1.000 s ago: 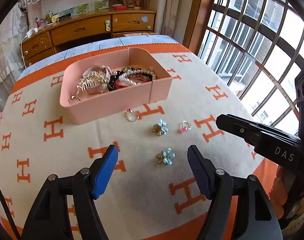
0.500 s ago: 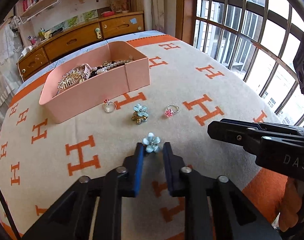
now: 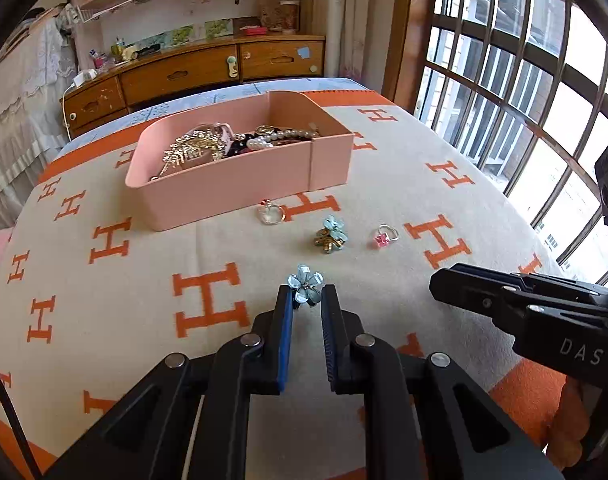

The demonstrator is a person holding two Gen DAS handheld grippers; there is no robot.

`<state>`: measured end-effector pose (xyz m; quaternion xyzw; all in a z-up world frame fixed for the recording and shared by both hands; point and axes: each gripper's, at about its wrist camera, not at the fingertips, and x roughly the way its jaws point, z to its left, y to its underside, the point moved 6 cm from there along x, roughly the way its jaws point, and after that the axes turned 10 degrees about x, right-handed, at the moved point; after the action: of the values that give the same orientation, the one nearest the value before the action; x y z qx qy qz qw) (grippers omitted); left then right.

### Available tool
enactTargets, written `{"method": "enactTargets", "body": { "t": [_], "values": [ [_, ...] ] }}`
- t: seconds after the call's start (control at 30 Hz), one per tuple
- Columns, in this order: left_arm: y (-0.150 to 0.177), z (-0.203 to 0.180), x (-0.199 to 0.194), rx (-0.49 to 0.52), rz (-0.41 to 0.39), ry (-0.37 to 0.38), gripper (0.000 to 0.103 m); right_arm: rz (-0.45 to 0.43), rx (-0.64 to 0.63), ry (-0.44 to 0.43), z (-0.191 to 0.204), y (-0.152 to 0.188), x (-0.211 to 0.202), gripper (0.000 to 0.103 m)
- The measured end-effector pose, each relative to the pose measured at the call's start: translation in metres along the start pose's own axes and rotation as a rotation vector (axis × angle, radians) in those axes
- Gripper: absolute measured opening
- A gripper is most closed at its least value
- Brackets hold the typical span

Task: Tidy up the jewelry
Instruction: 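Grasp a blue flower brooch with the left tool while the right tool grasps the other blue flower brooch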

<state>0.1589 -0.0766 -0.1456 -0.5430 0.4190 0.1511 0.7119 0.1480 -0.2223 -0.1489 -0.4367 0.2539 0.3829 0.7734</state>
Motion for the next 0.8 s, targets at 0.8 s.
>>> {"method": "enactTargets", "body": {
  "t": [0.8],
  "values": [
    [0.011, 0.065, 0.000, -0.165, -0.011, 0.060, 0.012, 0.032, -0.120, 0.096, 0.054, -0.029, 0.061, 0.022]
  ]
}}
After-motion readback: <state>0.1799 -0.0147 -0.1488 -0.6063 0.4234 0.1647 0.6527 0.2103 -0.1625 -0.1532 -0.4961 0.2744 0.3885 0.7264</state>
